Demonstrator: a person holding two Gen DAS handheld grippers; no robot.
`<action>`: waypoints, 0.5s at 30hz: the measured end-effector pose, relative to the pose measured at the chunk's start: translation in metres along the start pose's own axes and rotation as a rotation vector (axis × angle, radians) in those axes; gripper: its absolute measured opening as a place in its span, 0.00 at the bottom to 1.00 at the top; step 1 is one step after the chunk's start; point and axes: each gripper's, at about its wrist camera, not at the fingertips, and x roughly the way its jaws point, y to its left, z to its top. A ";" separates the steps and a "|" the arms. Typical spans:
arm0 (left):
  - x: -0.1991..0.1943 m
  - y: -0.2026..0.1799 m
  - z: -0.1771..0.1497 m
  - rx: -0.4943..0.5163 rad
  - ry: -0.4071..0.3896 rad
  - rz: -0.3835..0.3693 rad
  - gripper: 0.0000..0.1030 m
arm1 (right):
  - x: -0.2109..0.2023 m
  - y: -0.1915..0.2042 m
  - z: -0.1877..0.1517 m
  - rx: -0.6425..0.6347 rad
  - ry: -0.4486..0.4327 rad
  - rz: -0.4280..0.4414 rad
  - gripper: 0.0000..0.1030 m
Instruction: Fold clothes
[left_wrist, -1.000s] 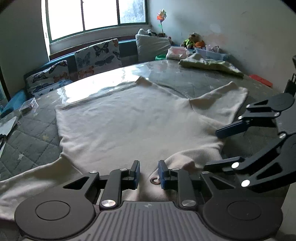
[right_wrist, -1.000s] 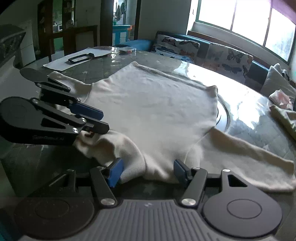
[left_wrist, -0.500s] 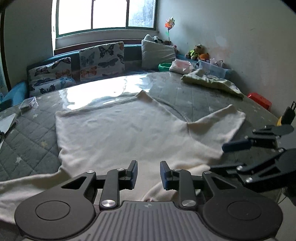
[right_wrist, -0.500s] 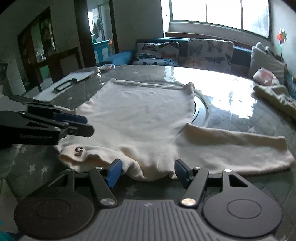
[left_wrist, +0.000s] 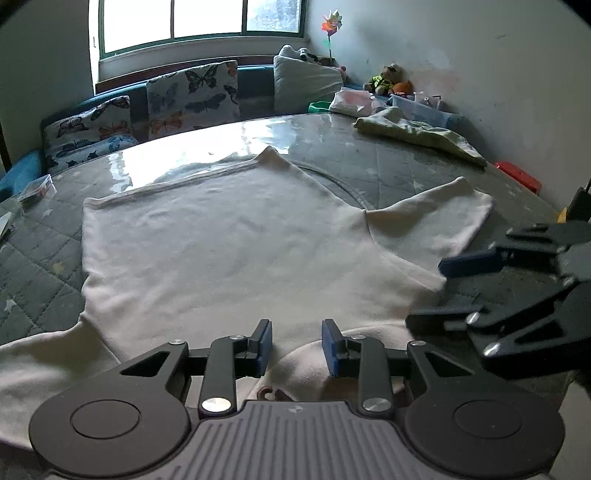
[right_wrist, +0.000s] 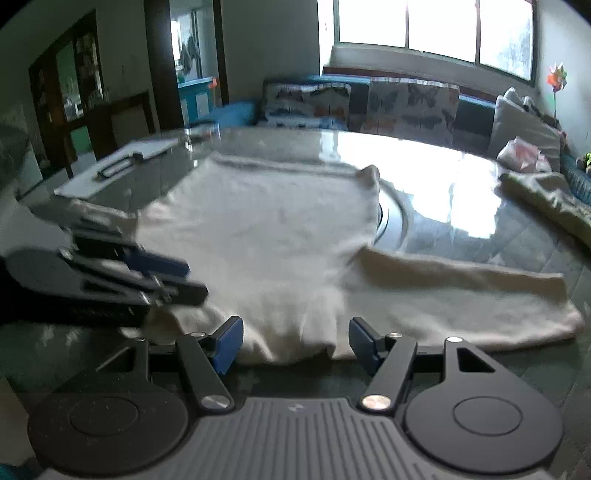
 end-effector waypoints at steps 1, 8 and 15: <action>-0.001 0.000 0.001 -0.004 -0.001 0.000 0.37 | 0.001 0.000 -0.002 -0.002 0.005 0.001 0.63; -0.008 -0.003 0.008 -0.020 -0.026 -0.001 0.50 | -0.008 -0.004 0.005 0.015 -0.045 -0.020 0.66; -0.011 0.002 0.012 -0.038 -0.058 0.029 0.70 | 0.009 -0.013 0.003 0.070 -0.053 -0.048 0.76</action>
